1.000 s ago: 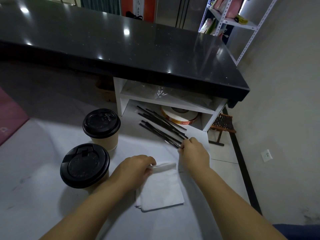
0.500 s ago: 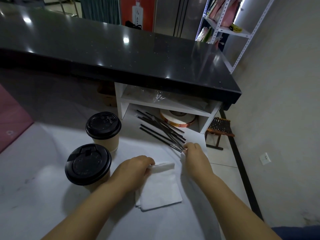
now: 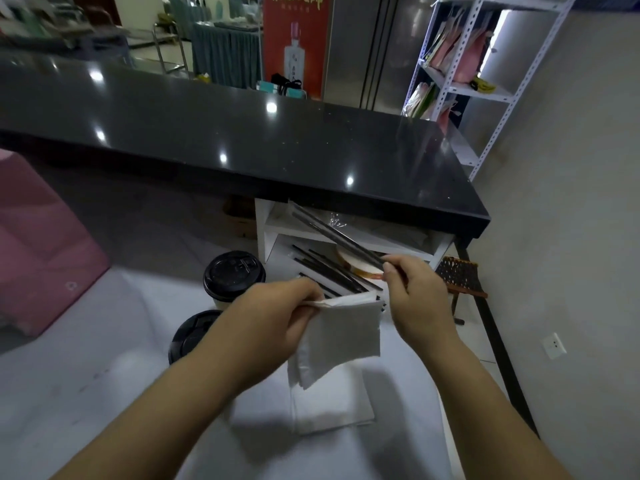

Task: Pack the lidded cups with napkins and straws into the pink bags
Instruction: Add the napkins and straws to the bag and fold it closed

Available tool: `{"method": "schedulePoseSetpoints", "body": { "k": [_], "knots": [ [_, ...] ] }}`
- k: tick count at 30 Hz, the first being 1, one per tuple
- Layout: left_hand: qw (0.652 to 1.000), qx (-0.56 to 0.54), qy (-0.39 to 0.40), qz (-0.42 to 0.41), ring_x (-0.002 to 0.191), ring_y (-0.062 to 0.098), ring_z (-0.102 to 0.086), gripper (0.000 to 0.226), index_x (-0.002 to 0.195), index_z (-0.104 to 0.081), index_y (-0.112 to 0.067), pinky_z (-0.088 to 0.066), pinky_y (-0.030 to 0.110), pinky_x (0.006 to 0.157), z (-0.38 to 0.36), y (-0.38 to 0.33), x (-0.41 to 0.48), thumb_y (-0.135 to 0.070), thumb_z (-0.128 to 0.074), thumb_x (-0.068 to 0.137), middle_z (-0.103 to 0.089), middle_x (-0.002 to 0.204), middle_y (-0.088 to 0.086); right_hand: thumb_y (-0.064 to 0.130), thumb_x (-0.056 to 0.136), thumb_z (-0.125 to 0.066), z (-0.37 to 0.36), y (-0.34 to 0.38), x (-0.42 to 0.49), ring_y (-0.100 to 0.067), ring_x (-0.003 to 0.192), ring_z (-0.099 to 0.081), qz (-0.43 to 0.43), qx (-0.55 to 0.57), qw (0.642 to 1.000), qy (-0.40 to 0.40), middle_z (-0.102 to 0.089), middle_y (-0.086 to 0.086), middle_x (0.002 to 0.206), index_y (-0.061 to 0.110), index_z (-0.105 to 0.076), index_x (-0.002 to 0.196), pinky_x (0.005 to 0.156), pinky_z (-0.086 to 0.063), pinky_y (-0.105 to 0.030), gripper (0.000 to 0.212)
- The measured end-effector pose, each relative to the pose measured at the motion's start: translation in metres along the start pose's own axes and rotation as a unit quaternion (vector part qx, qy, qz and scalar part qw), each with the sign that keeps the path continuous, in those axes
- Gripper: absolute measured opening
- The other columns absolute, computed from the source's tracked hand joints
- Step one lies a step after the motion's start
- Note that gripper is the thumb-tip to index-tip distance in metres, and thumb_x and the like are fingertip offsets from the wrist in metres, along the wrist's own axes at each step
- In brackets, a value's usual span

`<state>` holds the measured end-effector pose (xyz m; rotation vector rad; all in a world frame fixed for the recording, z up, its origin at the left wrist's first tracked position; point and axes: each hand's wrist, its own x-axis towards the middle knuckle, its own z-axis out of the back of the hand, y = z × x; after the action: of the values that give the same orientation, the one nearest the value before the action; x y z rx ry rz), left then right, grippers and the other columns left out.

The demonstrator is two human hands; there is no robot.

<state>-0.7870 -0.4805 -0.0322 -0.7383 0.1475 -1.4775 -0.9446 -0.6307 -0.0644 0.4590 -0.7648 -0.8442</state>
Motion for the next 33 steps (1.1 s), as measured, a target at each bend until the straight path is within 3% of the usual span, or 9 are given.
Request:
{"method": "schedulePoseSetpoints", "body": {
  "k": [6, 15, 20, 24, 33],
  "knots": [
    [0.995, 0.038, -0.083, -0.03, 0.072, 0.003, -0.059, 0.011, 0.093, -0.061, -0.027, -0.053, 0.026, 0.057, 0.079, 0.009, -0.011, -0.019, -0.06, 0.084, -0.062, 0.079, -0.014, 0.011, 0.094, -0.052, 0.005, 0.076, 0.007, 0.001, 0.085, -0.054, 0.079, 0.049, 0.995, -0.048, -0.059, 0.006, 0.091, 0.012, -0.065, 0.105, 0.074, -0.043, -0.012, 0.018],
    [0.983, 0.09, -0.155, -0.037, 0.071, 0.0, -0.058, 0.013, 0.093, -0.062, -0.021, -0.043, 0.011, 0.055, 0.205, 0.062, -0.091, -0.016, -0.058, 0.083, -0.058, 0.08, -0.014, 0.008, 0.091, -0.056, -0.04, 0.2, -0.017, -0.005, 0.082, -0.056, 0.158, 0.087, 0.979, -0.098, -0.06, 0.003, 0.088, 0.008, -0.067, 0.105, 0.075, -0.044, -0.012, 0.017],
    [0.975, 0.126, -0.184, -0.003, 0.069, 0.001, -0.058, 0.016, 0.09, -0.064, -0.018, -0.049, 0.017, 0.056, 0.271, 0.113, -0.148, -0.006, -0.061, 0.081, -0.061, 0.078, -0.009, 0.006, 0.09, -0.058, -0.088, 0.28, -0.034, -0.004, 0.079, -0.055, 0.205, 0.09, 0.971, -0.079, -0.06, 0.003, 0.086, 0.007, -0.068, 0.103, 0.074, -0.042, -0.009, 0.016],
    [0.964, 0.144, -0.223, 0.029, 0.069, -0.004, -0.055, 0.018, 0.09, -0.064, -0.019, -0.04, 0.012, 0.056, 0.311, 0.149, -0.178, -0.003, -0.06, 0.081, -0.059, 0.076, -0.009, 0.006, 0.09, -0.059, -0.122, 0.328, -0.034, -0.012, 0.082, -0.056, 0.226, 0.052, 0.972, -0.031, -0.062, -0.001, 0.088, 0.004, -0.07, 0.102, 0.074, -0.038, -0.005, 0.016],
    [0.938, 0.158, -0.305, 0.049, 0.07, -0.001, -0.055, 0.017, 0.088, -0.064, -0.019, -0.036, 0.013, 0.059, 0.387, 0.232, -0.176, -0.003, -0.06, 0.082, -0.062, 0.077, -0.004, 0.015, 0.095, -0.05, -0.197, 0.404, 0.027, -0.023, 0.083, -0.055, 0.271, -0.074, 0.957, 0.069, -0.061, -0.009, 0.093, 0.007, -0.07, 0.102, 0.075, -0.049, -0.038, 0.022]
  ]
}}
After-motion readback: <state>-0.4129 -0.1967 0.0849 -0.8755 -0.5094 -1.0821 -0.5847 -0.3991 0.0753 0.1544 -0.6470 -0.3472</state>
